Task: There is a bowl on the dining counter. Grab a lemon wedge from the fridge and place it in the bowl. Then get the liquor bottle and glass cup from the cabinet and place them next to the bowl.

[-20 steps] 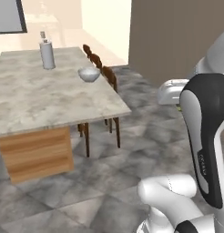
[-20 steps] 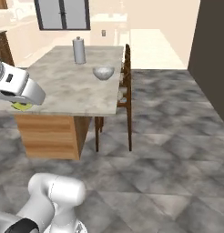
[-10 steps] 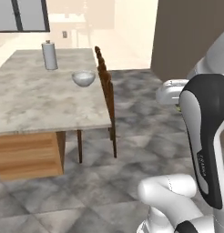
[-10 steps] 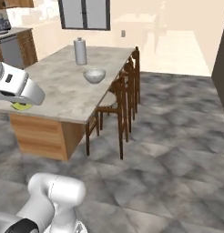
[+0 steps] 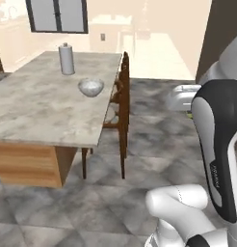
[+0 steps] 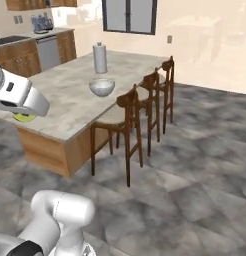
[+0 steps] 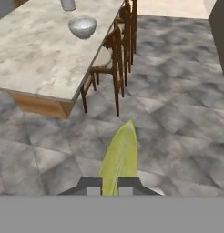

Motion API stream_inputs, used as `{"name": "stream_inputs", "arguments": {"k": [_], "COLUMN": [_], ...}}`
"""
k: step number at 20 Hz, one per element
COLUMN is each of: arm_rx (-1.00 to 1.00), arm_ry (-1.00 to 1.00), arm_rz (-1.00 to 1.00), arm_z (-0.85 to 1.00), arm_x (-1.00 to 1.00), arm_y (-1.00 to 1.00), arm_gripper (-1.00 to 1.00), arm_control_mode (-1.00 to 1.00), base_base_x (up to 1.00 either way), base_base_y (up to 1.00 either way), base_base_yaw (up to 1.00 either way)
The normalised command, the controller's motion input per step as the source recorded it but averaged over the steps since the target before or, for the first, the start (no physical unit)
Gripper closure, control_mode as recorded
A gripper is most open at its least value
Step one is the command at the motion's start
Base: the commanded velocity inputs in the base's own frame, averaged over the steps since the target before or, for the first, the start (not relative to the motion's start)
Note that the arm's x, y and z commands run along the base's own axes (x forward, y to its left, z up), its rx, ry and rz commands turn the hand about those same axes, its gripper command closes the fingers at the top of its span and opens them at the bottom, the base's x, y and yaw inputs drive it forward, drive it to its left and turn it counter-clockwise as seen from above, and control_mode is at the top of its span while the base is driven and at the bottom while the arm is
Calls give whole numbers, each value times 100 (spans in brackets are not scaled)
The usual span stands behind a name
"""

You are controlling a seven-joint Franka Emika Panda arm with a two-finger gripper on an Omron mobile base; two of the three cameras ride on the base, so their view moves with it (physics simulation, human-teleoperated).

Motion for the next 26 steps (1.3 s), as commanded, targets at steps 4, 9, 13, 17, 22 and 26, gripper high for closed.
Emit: {"name": "stream_inputs", "arguments": {"k": [4, 9, 13, 17, 22, 26], "arm_rx": [0, 0, 0, 0, 0, 0], "arm_ry": [0, 0, 0, 0, 0, 0], "arm_rz": [0, 0, 0, 0, 0, 0], "arm_z": [0, 0, 0, 0, 0, 0], "arm_x": [0, 0, 0, 0, 0, 0], "arm_y": [0, 0, 0, 0, 0, 0], "arm_gripper": [100, 100, 100, 100, 100, 100], "arm_control_mode": [100, 100, 100, 100, 100, 100], "base_base_x": [73, 72, 66, 49, 54, 69], "base_base_y": [-78, -81, -87, -97, -94, -85], "base_base_yaw": [48, 48, 46, 44, 44, 45]}}
